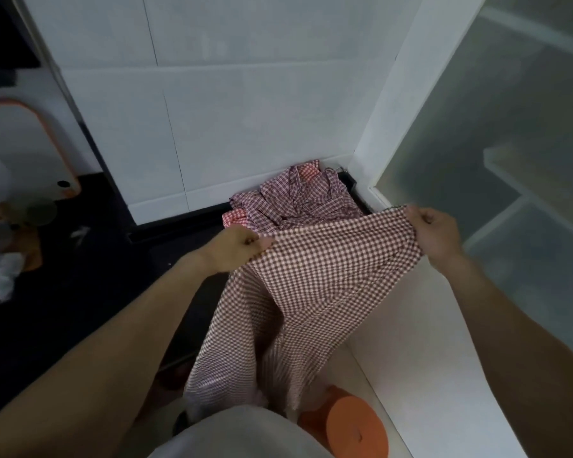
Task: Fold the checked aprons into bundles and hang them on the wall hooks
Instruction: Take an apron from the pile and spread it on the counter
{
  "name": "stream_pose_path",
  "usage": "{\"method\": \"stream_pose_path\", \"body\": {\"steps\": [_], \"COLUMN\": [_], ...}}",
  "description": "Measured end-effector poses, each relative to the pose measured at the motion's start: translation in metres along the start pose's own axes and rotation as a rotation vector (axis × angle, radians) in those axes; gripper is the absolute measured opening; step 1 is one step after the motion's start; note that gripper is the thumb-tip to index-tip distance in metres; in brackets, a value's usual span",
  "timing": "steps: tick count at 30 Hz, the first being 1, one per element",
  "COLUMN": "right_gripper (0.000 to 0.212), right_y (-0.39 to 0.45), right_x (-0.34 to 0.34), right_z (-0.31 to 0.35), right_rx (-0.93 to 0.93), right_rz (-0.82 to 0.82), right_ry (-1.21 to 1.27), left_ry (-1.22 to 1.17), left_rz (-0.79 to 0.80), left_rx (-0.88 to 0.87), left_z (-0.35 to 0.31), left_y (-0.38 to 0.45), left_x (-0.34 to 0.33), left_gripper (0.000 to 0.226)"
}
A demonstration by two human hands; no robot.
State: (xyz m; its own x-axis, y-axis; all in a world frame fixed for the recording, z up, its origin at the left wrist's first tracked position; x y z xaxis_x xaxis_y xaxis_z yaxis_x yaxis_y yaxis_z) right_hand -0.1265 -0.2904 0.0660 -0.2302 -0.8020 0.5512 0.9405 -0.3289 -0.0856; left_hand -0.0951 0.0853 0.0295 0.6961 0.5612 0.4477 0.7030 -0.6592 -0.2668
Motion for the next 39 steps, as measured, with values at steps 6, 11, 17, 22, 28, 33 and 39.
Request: {"method": "stream_pose_path", "body": {"steps": [6,11,17,22,28,33,39], "right_gripper": [0.032,0.036,0.034,0.032,0.042,0.044,0.045], "right_y": [-0.002,0.002,0.015,0.031,0.037,0.042,0.050], "right_x": [0.000,0.006,0.003,0.005,0.015,0.019,0.027], "right_z": [-0.005,-0.010,-0.010,-0.015,-0.015,-0.017,-0.016], "right_rx": [0.009,-0.007,0.002,-0.002,-0.013,-0.023,-0.017], "right_rz": [-0.005,0.010,-0.070,-0.101,-0.186,-0.233,-0.249], "right_ry": [-0.018,-0.021,-0.035,-0.038,-0.071,-0.005,-0.027], "left_ry": [0.138,0.378,0.476,0.470,0.085,0.178,0.137], "left_rz": [0.278,0.270,-0.342,-0.153,0.164,0.305,0.265], "left_rx": [0.116,0.263,0.208,0.187,0.219,0.188,0.144], "left_z": [-0.021,-0.010,-0.002,0.004,0.006,0.012,0.014], "left_y": [-0.010,-0.016,-0.012,-0.011,-0.017,-0.006,0.006], "left_x": [0.024,0.049,0.082,0.079,0.071,0.052,0.035], "left_gripper": [0.045,0.031,0.018,0.018,0.026,0.022,0.020]}}
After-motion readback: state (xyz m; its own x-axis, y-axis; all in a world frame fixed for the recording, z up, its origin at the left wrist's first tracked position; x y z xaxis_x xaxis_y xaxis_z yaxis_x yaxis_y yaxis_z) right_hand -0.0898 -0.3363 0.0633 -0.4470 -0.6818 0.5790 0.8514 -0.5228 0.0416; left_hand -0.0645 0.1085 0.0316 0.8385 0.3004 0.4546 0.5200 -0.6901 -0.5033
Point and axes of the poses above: each hand's wrist, its own y-axis towards the middle knuckle, its own x-axis out of the back of the hand, z = x × y, the point moved 1 cm from there along y, towards the middle knuckle, and after that the axes turned 13 degrees about z, right-handed, at the moved point
